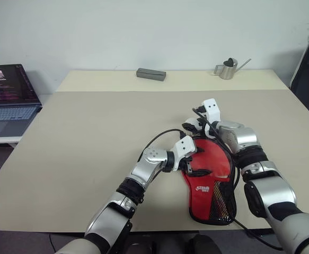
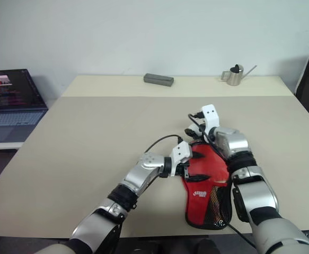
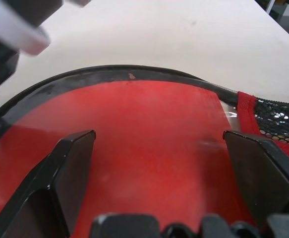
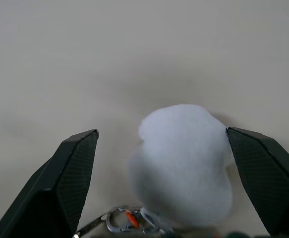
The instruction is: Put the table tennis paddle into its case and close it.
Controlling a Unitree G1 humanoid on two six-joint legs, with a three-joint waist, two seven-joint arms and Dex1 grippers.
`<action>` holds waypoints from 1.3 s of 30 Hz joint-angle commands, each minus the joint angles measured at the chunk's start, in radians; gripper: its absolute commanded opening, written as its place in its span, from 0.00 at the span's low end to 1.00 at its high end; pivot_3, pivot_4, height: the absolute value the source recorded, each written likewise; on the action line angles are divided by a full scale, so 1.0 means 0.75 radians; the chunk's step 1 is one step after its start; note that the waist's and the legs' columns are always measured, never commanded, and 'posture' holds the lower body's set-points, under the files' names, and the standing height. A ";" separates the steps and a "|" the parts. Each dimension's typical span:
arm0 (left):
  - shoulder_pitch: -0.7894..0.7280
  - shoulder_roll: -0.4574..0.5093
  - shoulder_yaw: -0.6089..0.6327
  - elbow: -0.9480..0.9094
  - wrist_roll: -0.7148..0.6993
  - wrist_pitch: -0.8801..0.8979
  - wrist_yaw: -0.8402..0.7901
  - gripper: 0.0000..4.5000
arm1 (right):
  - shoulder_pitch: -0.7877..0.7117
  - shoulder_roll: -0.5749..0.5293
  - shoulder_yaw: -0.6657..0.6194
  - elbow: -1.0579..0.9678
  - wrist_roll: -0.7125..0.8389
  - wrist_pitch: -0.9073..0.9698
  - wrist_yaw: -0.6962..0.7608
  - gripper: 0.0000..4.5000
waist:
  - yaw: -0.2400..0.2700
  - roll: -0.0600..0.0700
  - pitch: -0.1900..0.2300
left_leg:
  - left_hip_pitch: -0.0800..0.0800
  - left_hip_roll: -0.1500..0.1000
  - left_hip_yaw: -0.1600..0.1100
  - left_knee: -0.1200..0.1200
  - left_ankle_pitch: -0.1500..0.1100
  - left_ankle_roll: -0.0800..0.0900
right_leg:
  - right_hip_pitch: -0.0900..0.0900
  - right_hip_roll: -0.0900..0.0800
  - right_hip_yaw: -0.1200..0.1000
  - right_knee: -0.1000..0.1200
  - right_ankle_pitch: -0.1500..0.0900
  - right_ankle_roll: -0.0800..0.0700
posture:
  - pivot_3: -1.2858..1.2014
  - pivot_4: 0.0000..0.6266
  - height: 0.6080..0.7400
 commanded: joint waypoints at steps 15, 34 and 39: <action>0.028 0.012 -0.008 0.038 0.023 0.009 0.011 1.00 | -0.104 0.016 -0.008 0.155 -0.163 -0.222 -0.071 0.10 | -0.020 0.001 -0.001 | 0.000 0.000 0.002 0.002 0.001 -0.001 | -0.006 0.000 0.003 0.013 0.000 0.000 | 0.52 0.24 1.00; 0.087 0.030 -0.007 0.163 0.036 -0.019 -0.045 1.00 | -0.026 -0.121 -0.098 0.100 -0.156 -0.192 -0.143 0.04 | -0.021 0.003 -0.004 | 0.002 0.000 0.002 0.003 0.001 -0.002 | -0.006 0.000 0.003 0.017 0.000 -0.001 | 0.52 0.24 1.00; 0.087 0.021 -0.015 0.184 0.048 -0.023 -0.038 1.00 | 0.064 -0.169 -0.102 -0.049 -0.144 -0.115 -0.121 0.04 | -0.020 0.008 -0.007 | 0.002 0.000 0.003 0.003 0.001 -0.001 | -0.005 0.000 0.003 0.017 0.000 -0.001 | 0.52 0.24 1.00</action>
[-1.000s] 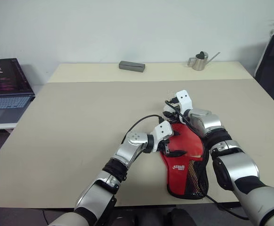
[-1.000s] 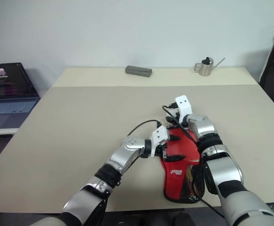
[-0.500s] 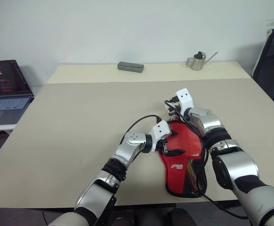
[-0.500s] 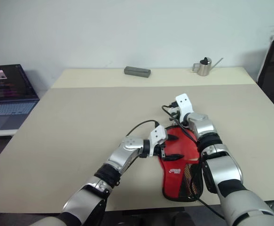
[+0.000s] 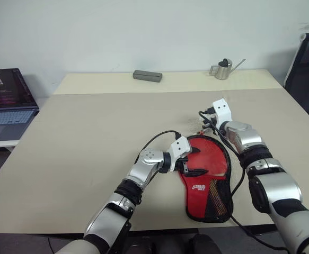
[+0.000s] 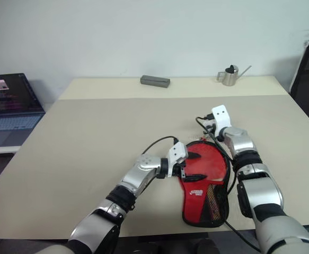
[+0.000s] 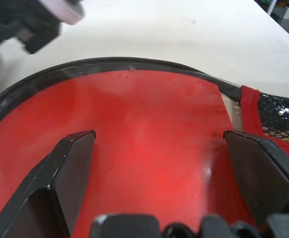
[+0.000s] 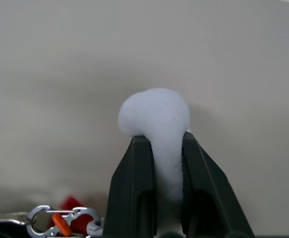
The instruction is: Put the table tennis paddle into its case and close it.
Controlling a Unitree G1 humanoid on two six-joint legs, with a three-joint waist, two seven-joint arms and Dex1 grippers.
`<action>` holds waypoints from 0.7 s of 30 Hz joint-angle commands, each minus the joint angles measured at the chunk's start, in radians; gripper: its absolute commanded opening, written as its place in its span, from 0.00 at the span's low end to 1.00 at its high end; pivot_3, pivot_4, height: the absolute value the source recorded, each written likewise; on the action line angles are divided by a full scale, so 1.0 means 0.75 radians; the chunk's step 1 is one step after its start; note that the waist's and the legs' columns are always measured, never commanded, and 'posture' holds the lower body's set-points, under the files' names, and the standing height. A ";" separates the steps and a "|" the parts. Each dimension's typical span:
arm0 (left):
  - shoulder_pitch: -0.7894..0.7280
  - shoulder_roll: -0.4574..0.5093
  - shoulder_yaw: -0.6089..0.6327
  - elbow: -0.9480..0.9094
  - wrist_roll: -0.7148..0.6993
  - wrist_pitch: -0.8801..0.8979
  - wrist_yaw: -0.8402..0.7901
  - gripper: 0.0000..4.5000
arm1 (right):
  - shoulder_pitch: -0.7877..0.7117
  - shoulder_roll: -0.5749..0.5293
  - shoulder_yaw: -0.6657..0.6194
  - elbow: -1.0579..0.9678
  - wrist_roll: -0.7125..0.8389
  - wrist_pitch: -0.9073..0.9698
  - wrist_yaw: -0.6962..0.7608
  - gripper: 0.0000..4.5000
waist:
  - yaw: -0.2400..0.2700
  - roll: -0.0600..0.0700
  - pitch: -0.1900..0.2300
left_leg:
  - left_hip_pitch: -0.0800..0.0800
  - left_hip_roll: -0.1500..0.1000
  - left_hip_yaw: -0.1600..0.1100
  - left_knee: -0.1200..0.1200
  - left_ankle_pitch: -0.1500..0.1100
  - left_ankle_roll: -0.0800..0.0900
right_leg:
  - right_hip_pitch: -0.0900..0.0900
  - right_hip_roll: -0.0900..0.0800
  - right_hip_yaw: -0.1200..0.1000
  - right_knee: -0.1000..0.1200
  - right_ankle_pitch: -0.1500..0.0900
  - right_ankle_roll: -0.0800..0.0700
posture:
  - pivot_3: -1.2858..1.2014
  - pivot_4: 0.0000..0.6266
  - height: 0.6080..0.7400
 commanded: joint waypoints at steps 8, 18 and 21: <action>0.052 -0.020 -0.055 0.130 0.068 0.030 0.011 1.00 | 0.262 -0.196 -0.069 -0.622 0.055 0.306 0.064 0.04 | 0.013 0.002 -0.002 | 0.000 -0.001 -0.002 0.001 0.000 0.001 | 0.003 0.000 -0.002 -0.003 0.000 0.000 | 0.52 0.24 1.00; 0.023 -0.061 -0.062 0.184 0.085 0.010 0.034 1.00 | 0.474 -0.385 -0.195 -1.105 0.163 0.622 0.109 0.04 | 0.039 0.002 -0.003 | 0.003 -0.001 -0.003 0.002 -0.002 0.004 | 0.010 0.000 -0.004 -0.005 0.000 0.001 | 0.52 0.24 1.00; 0.006 -0.077 -0.062 0.205 0.091 0.006 0.045 1.00 | 0.579 -0.447 -0.238 -1.277 0.221 0.745 0.149 0.04 | 0.049 0.002 -0.003 | 0.003 -0.001 -0.004 0.002 -0.002 0.004 | 0.010 0.000 -0.005 -0.006 0.000 0.001 | 0.52 0.24 1.00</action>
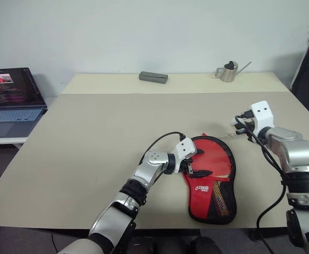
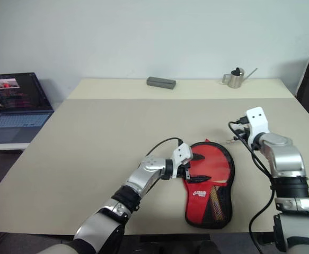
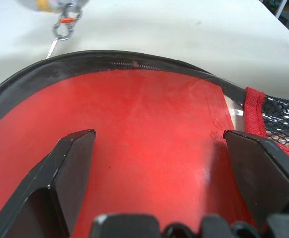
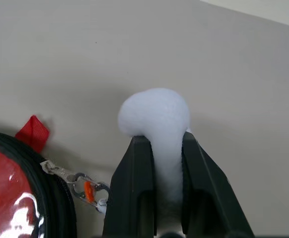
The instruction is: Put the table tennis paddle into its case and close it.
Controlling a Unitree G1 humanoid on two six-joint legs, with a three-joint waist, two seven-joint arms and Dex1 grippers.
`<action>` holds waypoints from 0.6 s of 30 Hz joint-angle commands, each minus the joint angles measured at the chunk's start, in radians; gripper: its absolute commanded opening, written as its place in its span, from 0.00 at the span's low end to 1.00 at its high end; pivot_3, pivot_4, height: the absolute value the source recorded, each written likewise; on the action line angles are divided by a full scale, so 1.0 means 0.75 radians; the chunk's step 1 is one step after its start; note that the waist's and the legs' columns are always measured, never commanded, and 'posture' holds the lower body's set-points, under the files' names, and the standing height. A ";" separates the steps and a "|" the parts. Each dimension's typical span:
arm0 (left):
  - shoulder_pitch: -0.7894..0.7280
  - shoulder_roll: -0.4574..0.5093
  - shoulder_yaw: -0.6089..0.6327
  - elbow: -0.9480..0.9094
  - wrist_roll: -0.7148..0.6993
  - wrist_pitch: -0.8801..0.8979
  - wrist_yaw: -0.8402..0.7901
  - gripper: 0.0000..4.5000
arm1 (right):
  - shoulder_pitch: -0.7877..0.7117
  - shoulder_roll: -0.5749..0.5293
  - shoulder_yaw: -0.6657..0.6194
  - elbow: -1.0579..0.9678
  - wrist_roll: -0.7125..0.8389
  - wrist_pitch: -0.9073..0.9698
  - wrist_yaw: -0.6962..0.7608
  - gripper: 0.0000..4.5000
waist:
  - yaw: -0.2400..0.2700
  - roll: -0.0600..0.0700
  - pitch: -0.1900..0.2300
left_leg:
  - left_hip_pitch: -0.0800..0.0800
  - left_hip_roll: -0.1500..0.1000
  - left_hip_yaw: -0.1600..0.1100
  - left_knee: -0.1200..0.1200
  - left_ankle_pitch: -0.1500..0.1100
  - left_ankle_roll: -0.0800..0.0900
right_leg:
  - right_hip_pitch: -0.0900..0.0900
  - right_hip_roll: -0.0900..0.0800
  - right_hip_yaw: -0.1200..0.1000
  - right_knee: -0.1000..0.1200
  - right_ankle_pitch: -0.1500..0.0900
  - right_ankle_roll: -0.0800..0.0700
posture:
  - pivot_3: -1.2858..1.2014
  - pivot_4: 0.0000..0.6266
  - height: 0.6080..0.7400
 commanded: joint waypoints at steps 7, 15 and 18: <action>0.028 -0.032 -0.054 0.139 0.073 0.026 0.008 1.00 | 0.282 -0.202 -0.221 -0.473 0.195 0.323 0.112 0.04 | 0.024 0.000 0.000 | -0.001 -0.001 -0.001 0.001 0.000 0.001 | 0.001 -0.001 -0.002 -0.002 0.000 0.000 | 0.52 0.24 1.00; 0.033 -0.046 -0.061 0.149 0.086 0.021 -0.003 1.00 | 0.511 -0.304 -0.314 -0.596 0.290 0.392 0.181 0.04 | 0.032 -0.002 0.000 | -0.001 0.000 0.000 0.001 -0.001 0.002 | 0.003 -0.001 -0.003 -0.003 0.000 0.001 | 0.52 0.24 1.00; 0.032 -0.050 -0.061 0.148 0.088 0.023 -0.005 1.00 | 0.581 -0.341 -0.343 -0.635 0.335 0.415 0.224 0.04 | 0.033 -0.003 0.001 | -0.001 0.000 -0.001 0.001 -0.001 0.002 | 0.004 -0.001 -0.004 -0.004 -0.001 0.001 | 0.52 0.24 1.00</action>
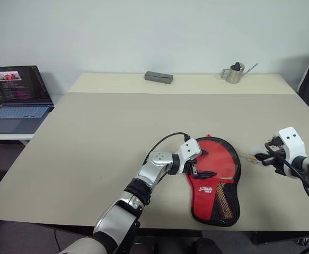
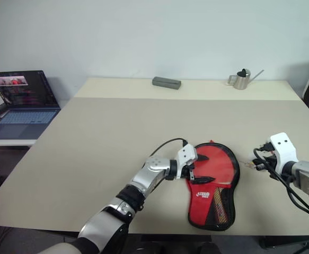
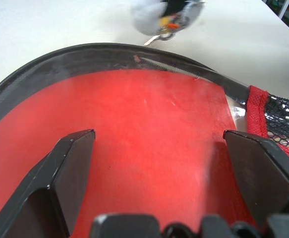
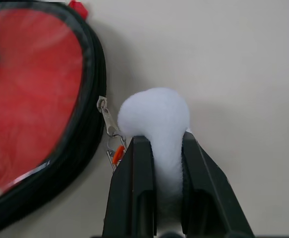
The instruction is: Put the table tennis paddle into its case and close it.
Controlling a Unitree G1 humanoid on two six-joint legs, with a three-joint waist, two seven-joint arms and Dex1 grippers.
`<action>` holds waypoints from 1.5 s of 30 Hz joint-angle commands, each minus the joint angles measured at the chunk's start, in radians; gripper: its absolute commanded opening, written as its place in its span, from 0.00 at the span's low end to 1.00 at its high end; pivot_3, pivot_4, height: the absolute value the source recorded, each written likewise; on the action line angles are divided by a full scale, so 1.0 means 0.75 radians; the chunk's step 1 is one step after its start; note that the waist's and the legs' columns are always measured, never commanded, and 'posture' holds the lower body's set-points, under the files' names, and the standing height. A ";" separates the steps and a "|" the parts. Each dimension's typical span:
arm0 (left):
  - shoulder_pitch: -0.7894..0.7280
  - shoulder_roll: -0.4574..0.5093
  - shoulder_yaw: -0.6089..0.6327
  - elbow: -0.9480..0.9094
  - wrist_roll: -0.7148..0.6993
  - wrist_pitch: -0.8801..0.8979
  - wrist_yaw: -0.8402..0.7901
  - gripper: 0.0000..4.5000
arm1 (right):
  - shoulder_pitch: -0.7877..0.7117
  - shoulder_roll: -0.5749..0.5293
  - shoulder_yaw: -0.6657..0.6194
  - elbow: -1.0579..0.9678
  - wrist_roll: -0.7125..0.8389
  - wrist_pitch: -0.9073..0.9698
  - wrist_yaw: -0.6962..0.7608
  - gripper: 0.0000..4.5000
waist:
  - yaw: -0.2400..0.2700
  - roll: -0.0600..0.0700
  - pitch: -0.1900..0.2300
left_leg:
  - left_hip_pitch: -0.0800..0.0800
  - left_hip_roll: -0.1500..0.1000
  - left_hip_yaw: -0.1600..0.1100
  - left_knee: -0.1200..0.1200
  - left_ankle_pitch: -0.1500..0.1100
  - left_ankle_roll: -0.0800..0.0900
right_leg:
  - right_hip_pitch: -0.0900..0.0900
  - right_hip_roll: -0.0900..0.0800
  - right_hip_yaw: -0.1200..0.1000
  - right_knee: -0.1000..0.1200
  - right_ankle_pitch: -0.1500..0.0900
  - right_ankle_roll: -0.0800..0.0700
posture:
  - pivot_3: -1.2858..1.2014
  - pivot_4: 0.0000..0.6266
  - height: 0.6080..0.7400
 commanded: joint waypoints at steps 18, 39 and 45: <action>0.050 -0.036 -0.079 0.111 0.076 0.018 -0.031 1.00 | 0.583 -0.208 -0.299 -0.389 0.276 0.021 0.327 0.04 | 0.023 -0.001 0.000 | 0.001 0.000 -0.005 0.000 -0.003 0.005 | 0.011 -0.001 -0.009 -0.015 -0.001 0.003 | 0.52 0.24 1.00; 0.046 -0.045 -0.110 0.135 0.089 -0.023 -0.020 1.00 | 0.770 -0.216 -0.381 -0.454 0.335 -0.047 0.386 0.04 | 0.051 -0.003 -0.001 | 0.002 -0.001 -0.005 0.006 -0.006 0.009 | 0.017 -0.003 -0.011 -0.015 -0.004 0.008 | 0.52 0.24 1.00; 0.040 -0.044 -0.105 0.135 0.086 -0.024 -0.012 1.00 | 0.700 -0.209 -0.452 -0.425 0.481 0.033 0.412 0.56 | 0.047 -0.003 -0.001 | 0.001 -0.001 -0.005 0.010 -0.008 0.011 | 0.018 -0.003 -0.011 -0.015 -0.004 0.009 | 0.52 0.24 1.00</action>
